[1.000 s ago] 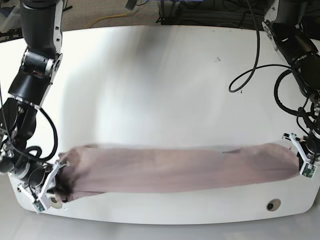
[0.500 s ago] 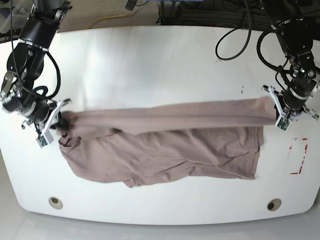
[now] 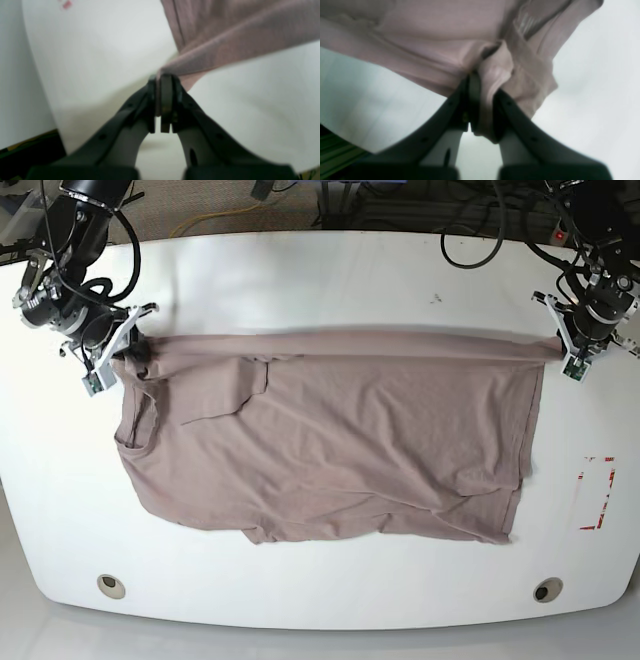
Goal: Fold the T-shirt properly
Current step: 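Swing the held shirt across the table and lay it flat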
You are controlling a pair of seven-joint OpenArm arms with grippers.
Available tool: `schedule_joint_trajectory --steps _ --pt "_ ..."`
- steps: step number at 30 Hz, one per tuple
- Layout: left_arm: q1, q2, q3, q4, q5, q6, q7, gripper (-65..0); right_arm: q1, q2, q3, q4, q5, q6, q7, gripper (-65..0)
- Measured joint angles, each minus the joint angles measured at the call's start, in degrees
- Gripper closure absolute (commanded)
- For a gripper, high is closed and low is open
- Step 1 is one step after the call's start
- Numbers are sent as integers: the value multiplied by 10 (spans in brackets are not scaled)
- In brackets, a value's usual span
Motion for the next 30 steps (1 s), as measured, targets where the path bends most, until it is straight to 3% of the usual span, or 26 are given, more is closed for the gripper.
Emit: schedule_joint_trajectory --steps 7,13,21,24,27,30 --pt "22 -1 -1 -62 3 0 -5 0 -44 -33 12 -3 -4 0 0 0" --pt "52 -5 -1 -72 5 0 -53 0 -75 -31 14 -3 -5 0 0 0" --pt "112 -1 -1 -72 4 0 -52 0 -101 -28 14 -3 -5 0 -1 -3" --pt "122 -1 -2 -72 4 0 -54 0 -102 -28 14 -3 -7 0 0 -103" --pt "124 -1 -2 -71 4 1 -55 0 -100 -28 14 -3 -6 0 0 -255" --pt "130 -2 -2 -71 3 2 -57 -54 -99 -30 30 0 -4 0 -1 -407"
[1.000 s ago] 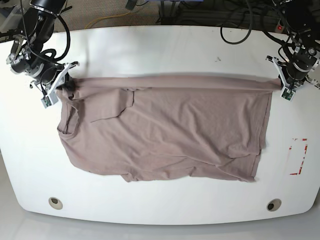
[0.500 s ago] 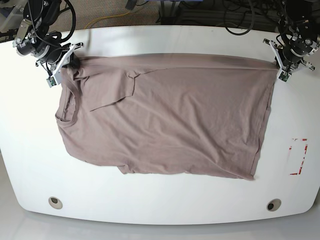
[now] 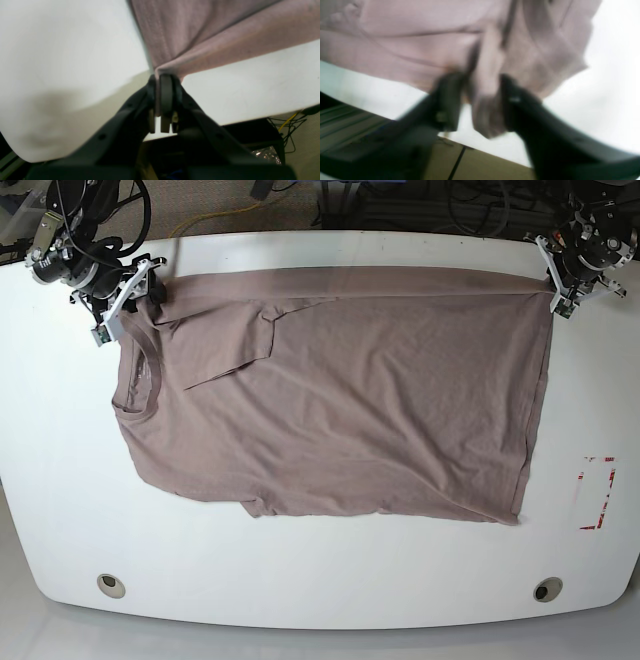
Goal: Fold the T-shirt properly
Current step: 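Swing the held shirt across the table and lay it flat, then release the shirt and move both grippers to its hem corners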
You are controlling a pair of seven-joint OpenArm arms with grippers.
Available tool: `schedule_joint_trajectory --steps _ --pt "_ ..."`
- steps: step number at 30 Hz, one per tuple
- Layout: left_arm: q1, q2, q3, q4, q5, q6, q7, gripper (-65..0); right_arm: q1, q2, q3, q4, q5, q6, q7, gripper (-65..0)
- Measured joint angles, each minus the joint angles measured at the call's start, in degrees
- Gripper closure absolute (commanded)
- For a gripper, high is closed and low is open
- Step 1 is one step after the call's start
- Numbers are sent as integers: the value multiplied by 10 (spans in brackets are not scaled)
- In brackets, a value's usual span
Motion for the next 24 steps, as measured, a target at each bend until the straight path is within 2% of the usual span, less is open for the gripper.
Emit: schedule_joint_trajectory --steps 3,7,12,18,21,24 --pt "1 -1 -1 0 1 0 0 -149 8 -8 50 15 -2 0 -3 -504" --pt "-2 -2 -2 2 5 3 4 -229 55 -12 90 20 -9 -1 -31 -509" --pt "-33 -3 0 2 8 3 15 -233 130 -9 111 -27 -12 -2 -34 -509" --pt "-71 -4 2 5 5 2 12 -235 249 25 96 -177 -15 -5 -31 -509" --pt "-88 -4 0 19 7 2 46 -235 306 50 53 -273 -16 -2 5 -509" --pt "-118 -4 0 39 6 0 61 -235 360 76 -1 -372 -10 -1 68 -509"
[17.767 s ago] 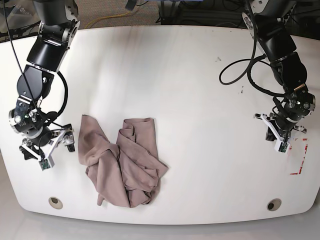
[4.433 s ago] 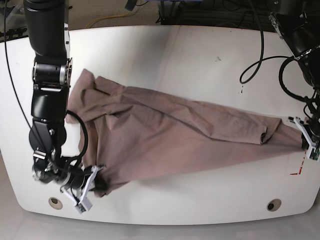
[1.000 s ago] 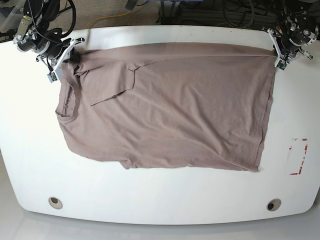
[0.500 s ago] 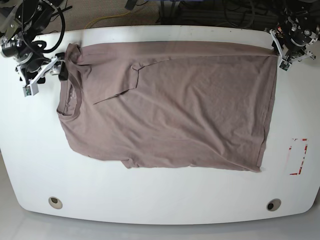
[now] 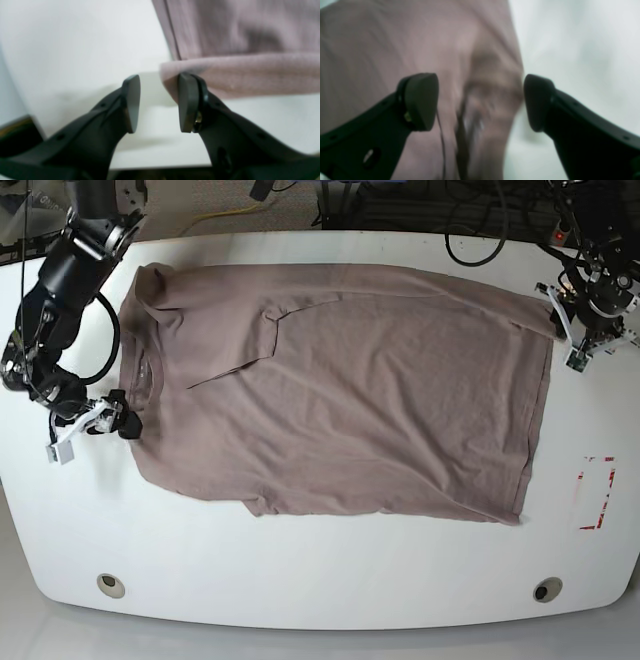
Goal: Fold the T-shirt properly
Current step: 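Release the shirt and move both grippers to its hem corners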
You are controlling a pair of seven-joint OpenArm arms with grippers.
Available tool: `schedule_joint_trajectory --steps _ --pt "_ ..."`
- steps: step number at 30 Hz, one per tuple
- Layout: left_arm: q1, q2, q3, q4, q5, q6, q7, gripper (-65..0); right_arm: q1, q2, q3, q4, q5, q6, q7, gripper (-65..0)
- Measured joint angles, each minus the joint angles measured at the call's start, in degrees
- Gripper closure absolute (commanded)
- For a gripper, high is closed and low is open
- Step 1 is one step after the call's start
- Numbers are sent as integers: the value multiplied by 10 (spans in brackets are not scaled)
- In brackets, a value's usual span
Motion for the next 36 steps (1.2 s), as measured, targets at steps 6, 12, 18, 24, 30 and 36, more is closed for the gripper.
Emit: schedule_joint_trajectory --steps 6,12,18,24,30,36 --pt "-31 0 -1 11 -2 0 1 -235 77 45 -107 -170 -3 -4 119 -509" --pt "-31 1 3 11 -8 0 4 -236 142 78 -239 -332 -3 -5 263 -509" --pt "-33 2 -8 11 -82 0 4 -236 162 80 -316 -417 2 -4 372 -509" --pt "-86 4 -25 10 -87 2 8 -236 167 66 -346 -427 5 -5 413 -509" --pt "-153 5 -21 -19 -85 2 8 -237 169 39 -363 -424 14 0 421 -491" --pt "-247 -7 17 -124 -89 20 39 -414 180 18 -363 -425 7 -1 410 -146"
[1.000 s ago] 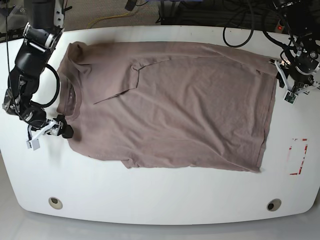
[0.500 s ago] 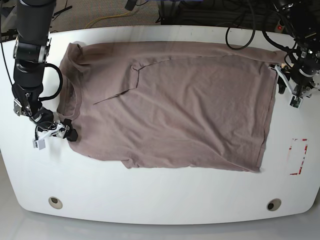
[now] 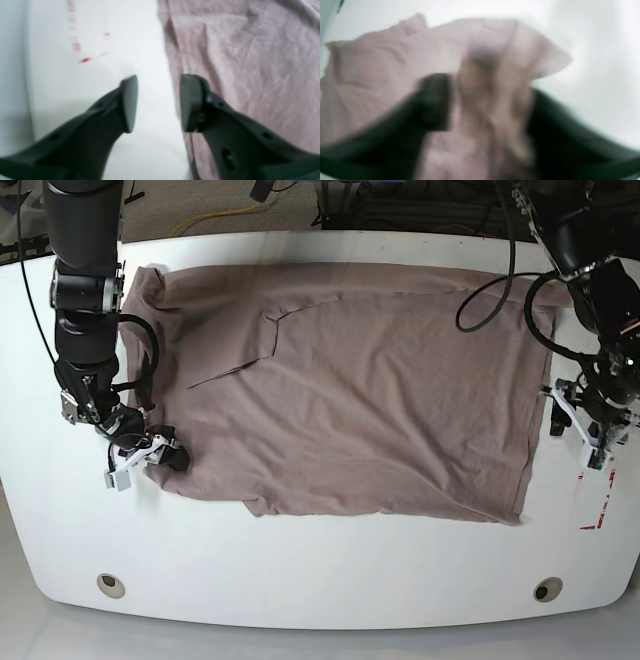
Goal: Fold the T-shirt properly
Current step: 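Release the shirt and move both grippers to its hem corners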
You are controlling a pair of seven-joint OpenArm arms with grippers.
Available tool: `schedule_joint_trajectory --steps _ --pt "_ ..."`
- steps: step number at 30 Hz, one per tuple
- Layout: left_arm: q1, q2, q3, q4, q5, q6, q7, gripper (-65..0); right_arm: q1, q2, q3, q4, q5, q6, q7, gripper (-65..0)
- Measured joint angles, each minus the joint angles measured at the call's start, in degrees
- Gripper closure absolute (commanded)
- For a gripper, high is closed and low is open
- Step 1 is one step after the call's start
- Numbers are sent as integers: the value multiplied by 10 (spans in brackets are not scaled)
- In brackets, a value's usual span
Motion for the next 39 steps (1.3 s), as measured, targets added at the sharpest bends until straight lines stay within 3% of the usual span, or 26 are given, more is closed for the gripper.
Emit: schedule_joint_trajectory --steps 3,9,12,18,21,36,39 --pt "-48 -9 -2 -47 7 54 2 -474 -1 -2 -3 -1 -8 -4 5 -2" --pt "-119 -8 -3 -158 5 101 4 -478 -1 -2 -5 -3 -9 -5 3 0" --pt "-158 -6 -2 -233 4 101 -2 -478 0 -2 -5 -3 -9 -7 2 0" --pt "-206 -10 14 -368 2 103 -82 -478 0 -2 -5 -3 -9 -8 2 0" --pt "-220 -9 38 -431 3 103 -93 -478 0 -3 -5 -3 -9 -8 3 0" --pt "-251 -3 79 -593 -12 102 -242 -478 0 -3 -4 -3 -8 -7 2 0" --pt "-252 -2 89 -597 -15 99 -247 -453 0 -3 -4 -3 -8 -7 2 0"
